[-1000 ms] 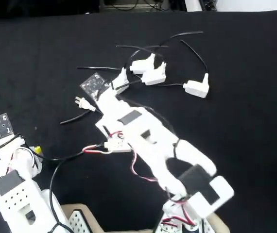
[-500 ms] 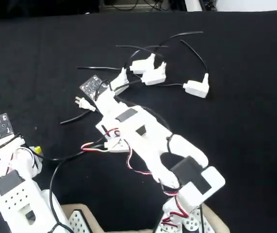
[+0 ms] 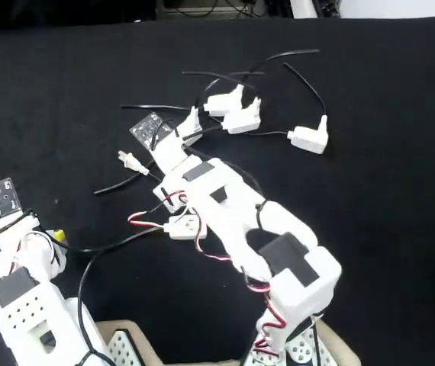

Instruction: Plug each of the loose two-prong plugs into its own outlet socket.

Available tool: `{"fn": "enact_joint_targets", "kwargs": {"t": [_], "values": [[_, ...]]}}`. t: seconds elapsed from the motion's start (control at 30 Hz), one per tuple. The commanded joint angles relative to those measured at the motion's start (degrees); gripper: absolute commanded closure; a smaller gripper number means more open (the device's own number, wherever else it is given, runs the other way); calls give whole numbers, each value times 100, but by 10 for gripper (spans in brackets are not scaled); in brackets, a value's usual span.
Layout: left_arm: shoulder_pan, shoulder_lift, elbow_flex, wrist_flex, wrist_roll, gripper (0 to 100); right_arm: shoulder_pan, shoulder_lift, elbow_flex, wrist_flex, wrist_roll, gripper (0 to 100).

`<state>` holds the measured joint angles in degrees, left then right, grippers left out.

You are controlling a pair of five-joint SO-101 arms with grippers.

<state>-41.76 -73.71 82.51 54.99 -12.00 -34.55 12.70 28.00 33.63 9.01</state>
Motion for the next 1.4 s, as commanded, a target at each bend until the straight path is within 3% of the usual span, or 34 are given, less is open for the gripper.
{"fn": "enact_joint_targets", "kwargs": {"t": [0.0, 0.23, 0.6, 0.97, 1.1, 1.37], "values": [[75, -62, -57, -114, -18, 743, -26, -769, 136, 26, -26, 987], [75, -62, -57, -114, -18, 743, 501, -2607, 910, 237, 413, 987], [75, -62, -57, -114, -18, 743, 1899, -4752, 971, 2971, 466, 986], [75, -62, -57, -114, -18, 743, 3631, -5701, 971, 4554, 958, 986], [75, -62, -57, -114, -18, 743, 3226, -5701, 1226, 4765, 809, 983], [75, -62, -57, -114, -18, 743, 914, -5675, 1780, 3684, -1292, 958]]}}
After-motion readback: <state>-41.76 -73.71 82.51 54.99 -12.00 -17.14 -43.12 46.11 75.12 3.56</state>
